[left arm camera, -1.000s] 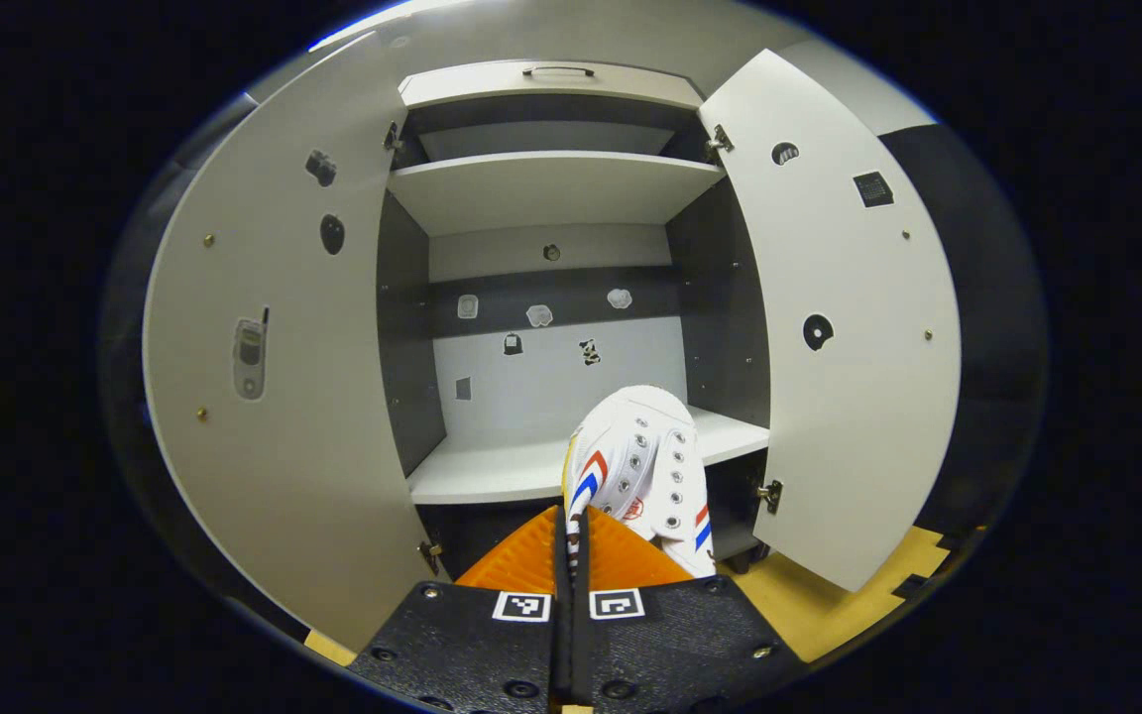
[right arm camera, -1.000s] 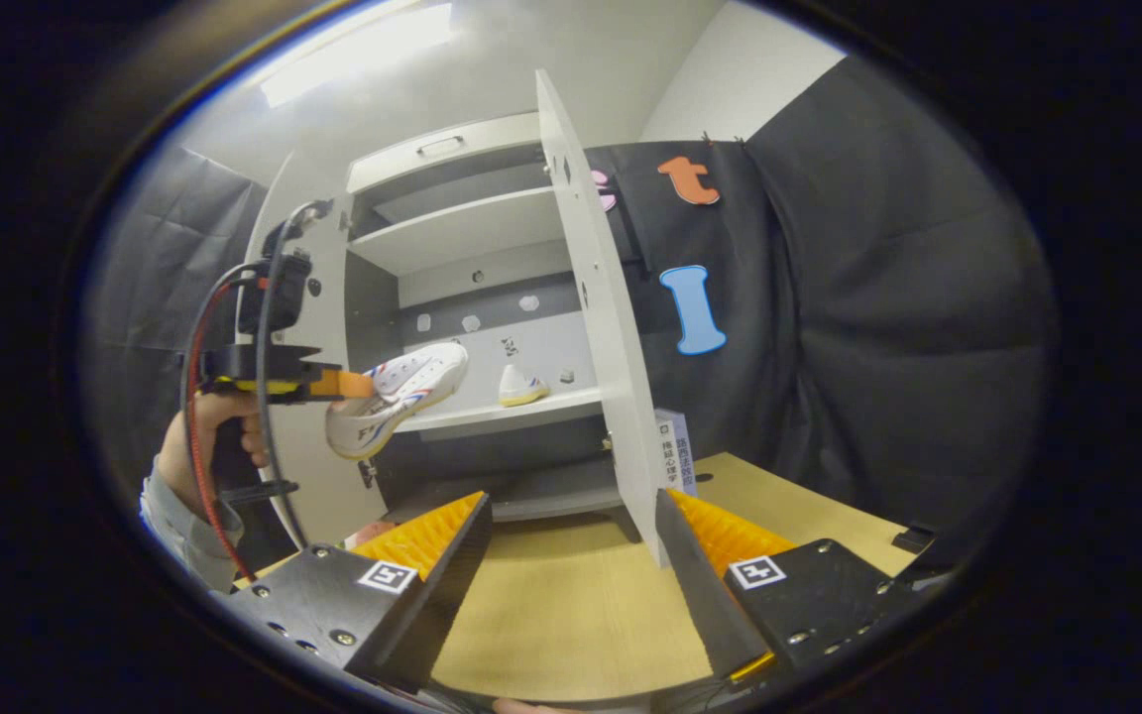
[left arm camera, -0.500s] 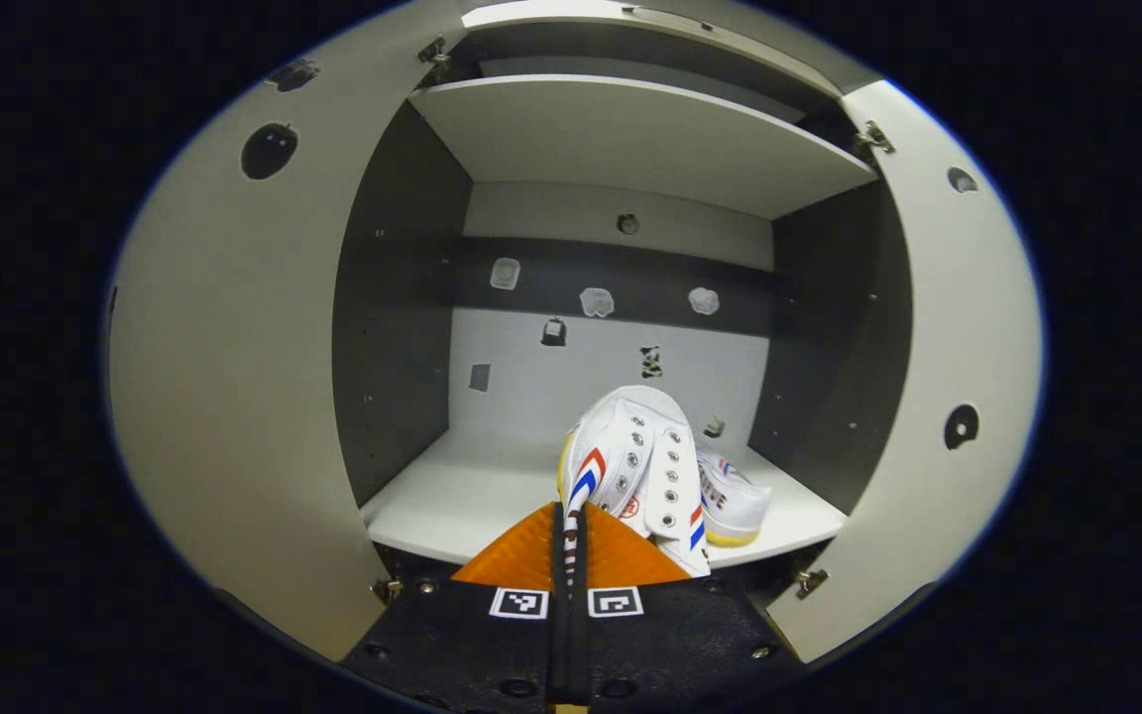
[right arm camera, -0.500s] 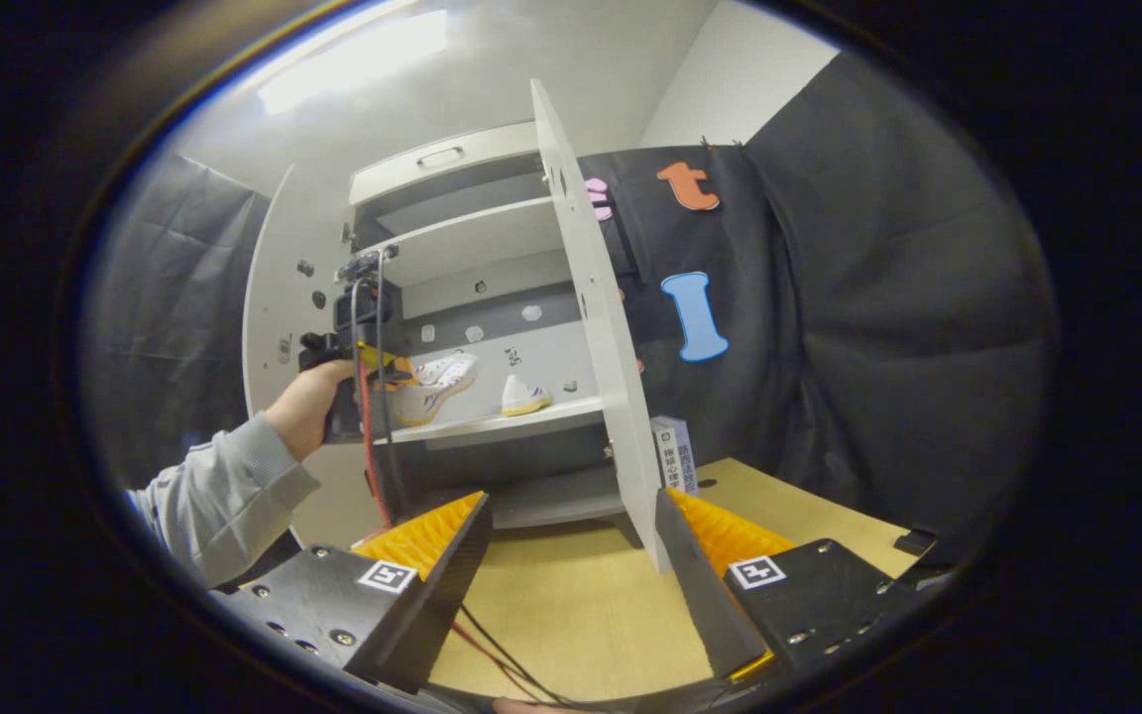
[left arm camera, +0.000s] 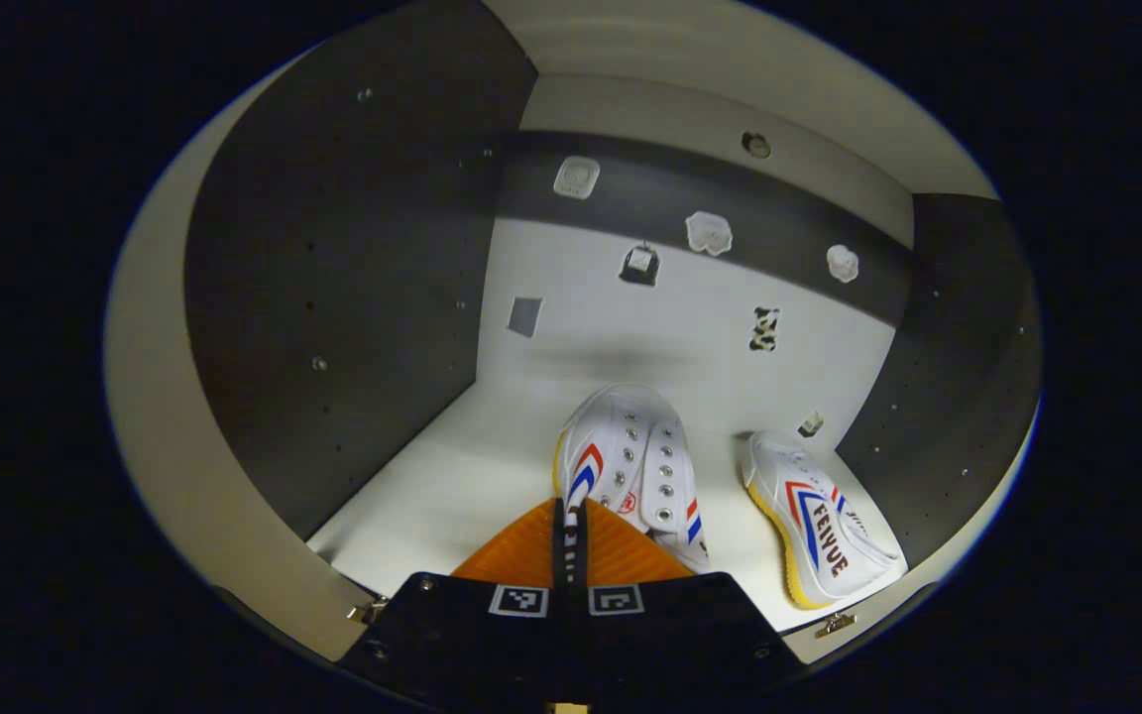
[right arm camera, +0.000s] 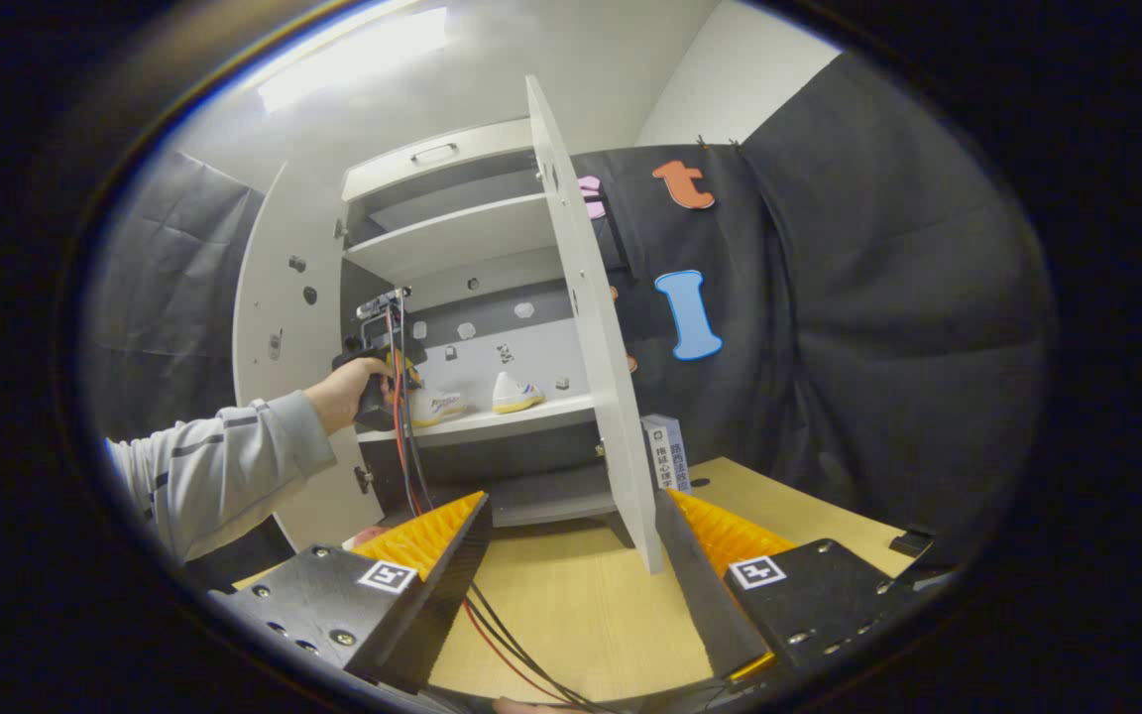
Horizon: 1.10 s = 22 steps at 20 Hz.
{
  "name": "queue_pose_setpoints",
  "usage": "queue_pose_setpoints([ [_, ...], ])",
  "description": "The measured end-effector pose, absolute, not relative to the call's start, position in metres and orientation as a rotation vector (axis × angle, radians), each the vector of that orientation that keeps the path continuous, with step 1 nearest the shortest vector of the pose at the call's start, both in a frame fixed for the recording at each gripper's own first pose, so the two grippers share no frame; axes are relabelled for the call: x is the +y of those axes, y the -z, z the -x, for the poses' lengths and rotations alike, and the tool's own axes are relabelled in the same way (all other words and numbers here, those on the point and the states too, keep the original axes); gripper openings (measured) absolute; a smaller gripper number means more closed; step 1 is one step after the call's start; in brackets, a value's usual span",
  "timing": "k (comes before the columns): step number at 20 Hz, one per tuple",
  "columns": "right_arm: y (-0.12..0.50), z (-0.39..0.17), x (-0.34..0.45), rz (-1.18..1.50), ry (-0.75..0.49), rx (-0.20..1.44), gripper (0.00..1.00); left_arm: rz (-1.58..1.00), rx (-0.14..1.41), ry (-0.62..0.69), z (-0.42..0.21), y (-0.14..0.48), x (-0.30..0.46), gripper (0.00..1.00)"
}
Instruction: Grab one shoe with the right hand and put it into the shoe cabinet, grab the other shoe with the left hand and put it into the shoe cabinet; then close the right door with the right hand and the left door with the left hand.
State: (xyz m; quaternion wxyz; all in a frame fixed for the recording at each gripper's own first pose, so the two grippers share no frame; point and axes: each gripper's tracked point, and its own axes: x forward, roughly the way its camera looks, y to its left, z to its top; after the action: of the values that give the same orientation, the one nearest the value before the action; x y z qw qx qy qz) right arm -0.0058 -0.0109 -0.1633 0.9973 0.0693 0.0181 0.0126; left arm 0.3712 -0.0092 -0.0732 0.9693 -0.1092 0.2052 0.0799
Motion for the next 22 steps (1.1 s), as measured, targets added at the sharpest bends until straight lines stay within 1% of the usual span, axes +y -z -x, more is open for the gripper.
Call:
queue_pose_setpoints([
  [3, 0.163, 0.006, -0.012, -0.144, -0.028, 0.043, 0.98, 0.229, 0.406, -0.134, -0.373, 0.071, -0.012, 0.00],
  [5, 0.161, 0.005, -0.013, -0.139, -0.022, 0.036, 0.98, 0.193, 0.412, -0.101, -0.369, 0.066, -0.019, 0.04],
  [6, 0.160, 0.005, -0.012, -0.137, -0.022, 0.033, 0.98, 0.166, 0.366, -0.089, -0.373, 0.053, -0.020, 0.08],
  [7, 0.159, 0.007, -0.010, -0.131, -0.025, 0.032, 0.98, 0.143, 0.328, -0.081, -0.369, 0.035, -0.018, 0.07],
  [8, 0.158, 0.008, -0.010, -0.126, -0.025, 0.028, 0.98, 0.136, 0.297, -0.076, -0.370, 0.029, -0.021, 0.15],
  [10, 0.156, 0.010, -0.010, -0.123, -0.021, 0.022, 0.98, 0.080, 0.259, -0.048, -0.353, 0.010, -0.027, 0.41],
  [11, 0.155, 0.010, -0.008, -0.122, -0.023, 0.022, 0.97, 0.064, 0.236, -0.038, -0.340, -0.001, -0.030, 0.69],
  [12, 0.155, 0.011, -0.008, -0.121, -0.022, 0.022, 0.98, 0.052, 0.209, -0.025, -0.327, -0.013, -0.032, 0.76],
  [14, 0.154, 0.011, -0.006, -0.112, -0.019, 0.020, 0.98, 0.048, 0.167, -0.005, -0.295, -0.031, -0.034, 0.82],
  [15, 0.153, 0.011, -0.007, -0.106, -0.013, 0.016, 0.98, 0.030, 0.167, 0.000, -0.276, -0.034, -0.033, 0.87],
  [16, 0.152, 0.011, -0.008, -0.105, -0.005, 0.013, 0.98, 0.003, 0.171, -0.003, -0.254, -0.036, -0.028, 0.89],
  [18, 0.150, 0.011, -0.006, -0.091, -0.004, 0.010, 0.98, -0.062, 0.141, -0.002, -0.218, -0.044, -0.019, 0.90],
  [20, 0.146, 0.011, -0.006, -0.068, 0.000, -0.007, 0.98, -0.077, 0.128, -0.015, -0.179, -0.042, -0.007, 0.88],
  [21, 0.148, 0.011, -0.009, -0.061, 0.011, -0.007, 0.98, -0.082, 0.114, -0.033, -0.159, -0.041, 0.001, 0.89],
  [22, 0.151, 0.010, -0.011, -0.060, 0.020, 0.002, 0.97, -0.075, 0.078, -0.021, -0.141, -0.044, 0.005, 0.90],
])
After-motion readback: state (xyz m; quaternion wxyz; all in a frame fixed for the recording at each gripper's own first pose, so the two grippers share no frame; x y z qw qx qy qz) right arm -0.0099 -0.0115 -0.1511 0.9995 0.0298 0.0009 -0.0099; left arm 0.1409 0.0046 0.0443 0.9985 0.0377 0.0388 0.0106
